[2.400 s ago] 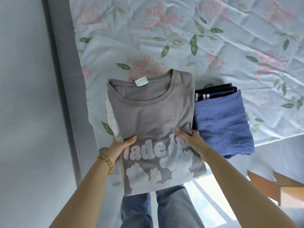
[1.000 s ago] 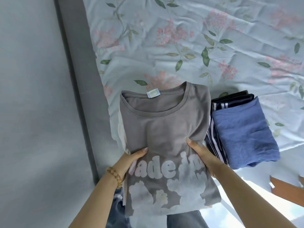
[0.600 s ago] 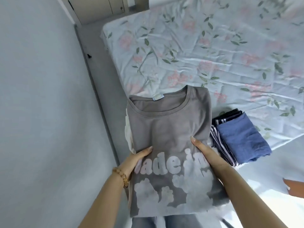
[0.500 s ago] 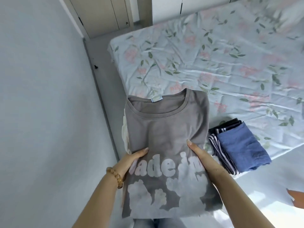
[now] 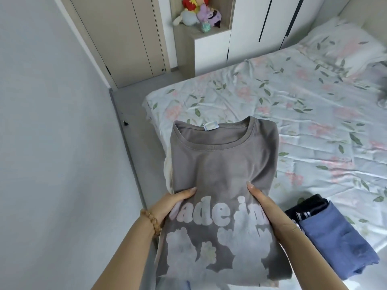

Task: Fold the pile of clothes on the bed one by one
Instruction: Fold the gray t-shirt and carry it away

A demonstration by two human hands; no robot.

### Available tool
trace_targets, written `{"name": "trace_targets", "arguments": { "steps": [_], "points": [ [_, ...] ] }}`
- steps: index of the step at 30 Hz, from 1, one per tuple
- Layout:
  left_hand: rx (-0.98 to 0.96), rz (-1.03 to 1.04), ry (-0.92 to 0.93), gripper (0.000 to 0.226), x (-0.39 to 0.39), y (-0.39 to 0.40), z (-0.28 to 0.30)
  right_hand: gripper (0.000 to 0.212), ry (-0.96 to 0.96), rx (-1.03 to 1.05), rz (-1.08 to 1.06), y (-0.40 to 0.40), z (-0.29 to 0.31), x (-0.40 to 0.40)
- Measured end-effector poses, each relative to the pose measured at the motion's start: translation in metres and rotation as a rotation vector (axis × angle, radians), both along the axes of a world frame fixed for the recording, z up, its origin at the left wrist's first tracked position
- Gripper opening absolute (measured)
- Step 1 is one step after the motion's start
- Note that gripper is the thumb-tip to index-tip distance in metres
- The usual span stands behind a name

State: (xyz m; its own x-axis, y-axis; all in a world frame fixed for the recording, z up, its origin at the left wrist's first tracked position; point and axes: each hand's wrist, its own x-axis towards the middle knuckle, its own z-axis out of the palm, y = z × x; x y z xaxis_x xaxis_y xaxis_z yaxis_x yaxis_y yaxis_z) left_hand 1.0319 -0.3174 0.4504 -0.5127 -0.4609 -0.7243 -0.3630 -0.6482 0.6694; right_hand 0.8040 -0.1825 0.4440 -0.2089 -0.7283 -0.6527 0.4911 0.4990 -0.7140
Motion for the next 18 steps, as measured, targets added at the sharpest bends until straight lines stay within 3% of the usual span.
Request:
{"name": "trace_targets", "arguments": {
  "steps": [4, 10, 18],
  "points": [
    [0.001, -0.089, 0.021, 0.064, 0.004, -0.109, -0.002, 0.052, -0.059, 0.03, -0.09, -0.084, 0.002, 0.016],
    [-0.024, -0.159, 0.059, 0.055, 0.013, -0.242, 0.023, 0.055, -0.169, 0.023, -0.107, -0.195, 0.023, 0.046],
    [-0.118, -0.129, -0.019, 0.038, -0.018, -0.341, 0.043, 0.059, -0.241, -0.049, -0.071, -0.301, 0.013, 0.013]
  ]
}}
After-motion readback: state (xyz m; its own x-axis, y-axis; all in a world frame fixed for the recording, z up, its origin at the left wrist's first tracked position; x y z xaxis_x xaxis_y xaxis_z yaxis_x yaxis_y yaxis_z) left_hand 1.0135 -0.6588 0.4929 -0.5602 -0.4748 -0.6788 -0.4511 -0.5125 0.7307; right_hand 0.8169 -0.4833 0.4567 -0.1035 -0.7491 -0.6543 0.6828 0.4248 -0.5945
